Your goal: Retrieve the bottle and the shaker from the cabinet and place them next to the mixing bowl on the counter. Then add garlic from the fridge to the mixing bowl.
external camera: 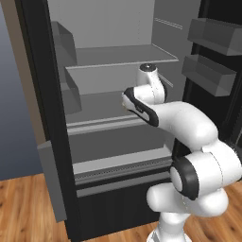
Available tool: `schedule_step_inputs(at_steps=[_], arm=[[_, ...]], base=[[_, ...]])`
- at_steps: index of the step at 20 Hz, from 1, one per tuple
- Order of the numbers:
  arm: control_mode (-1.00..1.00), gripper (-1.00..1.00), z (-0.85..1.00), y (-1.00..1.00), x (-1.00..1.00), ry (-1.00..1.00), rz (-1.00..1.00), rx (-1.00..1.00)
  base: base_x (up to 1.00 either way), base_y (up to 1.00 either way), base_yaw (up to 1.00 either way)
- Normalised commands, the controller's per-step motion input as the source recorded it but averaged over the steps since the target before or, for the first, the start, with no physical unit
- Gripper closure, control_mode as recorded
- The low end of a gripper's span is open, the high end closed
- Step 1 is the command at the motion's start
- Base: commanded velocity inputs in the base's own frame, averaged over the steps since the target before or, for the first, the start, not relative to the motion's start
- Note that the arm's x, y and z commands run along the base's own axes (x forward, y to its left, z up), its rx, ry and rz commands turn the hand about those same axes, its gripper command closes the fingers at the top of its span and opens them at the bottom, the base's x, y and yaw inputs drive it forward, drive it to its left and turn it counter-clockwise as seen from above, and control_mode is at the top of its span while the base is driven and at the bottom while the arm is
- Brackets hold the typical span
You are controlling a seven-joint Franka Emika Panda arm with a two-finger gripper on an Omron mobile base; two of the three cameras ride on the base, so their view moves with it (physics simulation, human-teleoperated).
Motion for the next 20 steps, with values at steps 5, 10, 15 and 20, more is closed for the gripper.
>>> schedule_step_inputs(at_steps=[5,10,15,20], arm=[[-1.00,-1.00,-0.30,0.00,0.24,0.00,0.04,0.03],[-1.00,-1.00,-0.40,0.00,0.33,0.04,0.01,0.00],[-1.00,-1.00,-0.11,0.00,0.38,0.00,0.00,0.00],[-1.00,-1.00,0.01,0.00,0.37,0.00,0.00,0.00]], base=[[0.00,0.00,0.00],[0.00,0.00,0.00],[0.00,0.00,0.00],[0.00,0.00,0.00]])
